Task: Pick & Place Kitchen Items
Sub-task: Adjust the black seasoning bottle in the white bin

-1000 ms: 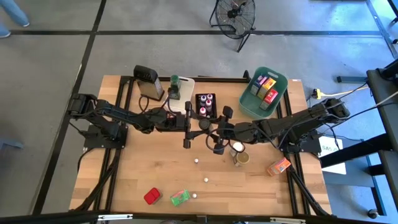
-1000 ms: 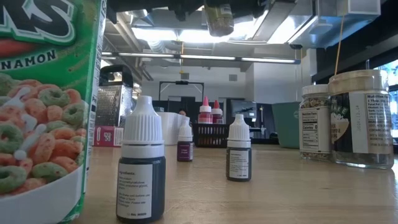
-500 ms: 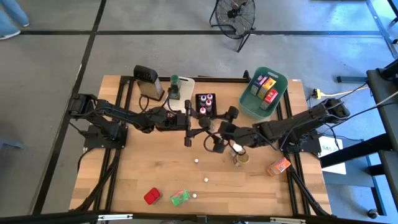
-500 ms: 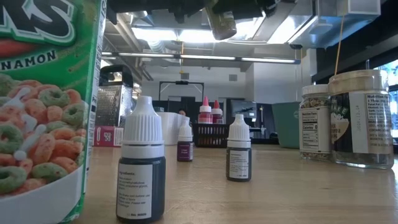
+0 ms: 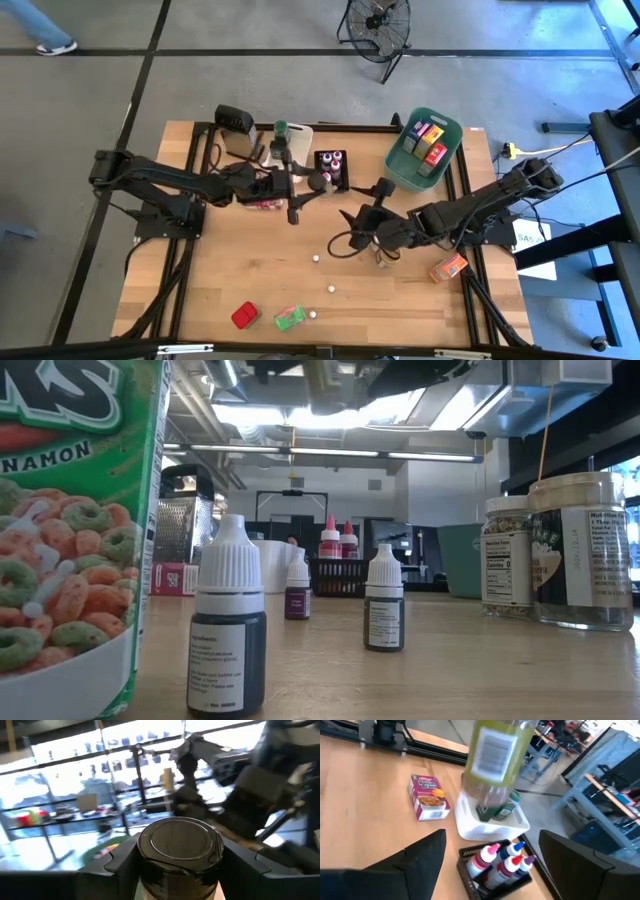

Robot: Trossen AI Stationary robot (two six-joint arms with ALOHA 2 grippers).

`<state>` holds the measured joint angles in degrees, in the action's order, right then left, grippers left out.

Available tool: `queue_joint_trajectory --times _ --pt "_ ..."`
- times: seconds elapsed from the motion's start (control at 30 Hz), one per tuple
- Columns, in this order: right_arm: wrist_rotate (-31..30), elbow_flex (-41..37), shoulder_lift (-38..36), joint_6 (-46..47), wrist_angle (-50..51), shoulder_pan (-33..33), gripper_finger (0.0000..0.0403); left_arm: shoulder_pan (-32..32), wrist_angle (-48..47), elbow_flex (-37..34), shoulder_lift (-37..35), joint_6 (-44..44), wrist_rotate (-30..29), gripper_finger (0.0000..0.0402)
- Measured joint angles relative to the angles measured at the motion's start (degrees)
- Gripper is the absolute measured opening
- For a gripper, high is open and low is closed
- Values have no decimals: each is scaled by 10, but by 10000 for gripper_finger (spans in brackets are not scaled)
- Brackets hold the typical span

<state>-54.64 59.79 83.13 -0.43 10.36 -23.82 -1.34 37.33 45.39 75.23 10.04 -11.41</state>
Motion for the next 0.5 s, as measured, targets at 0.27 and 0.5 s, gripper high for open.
queue_joint_trajectory --times 0.27,0.5 --pt "-8 0 0 0 4 -11 321 3 -125 0 -68 21 -122 209" --pt "-8 0 0 0 6 -11 321 67 -72 -66 -77 6 -130 209"
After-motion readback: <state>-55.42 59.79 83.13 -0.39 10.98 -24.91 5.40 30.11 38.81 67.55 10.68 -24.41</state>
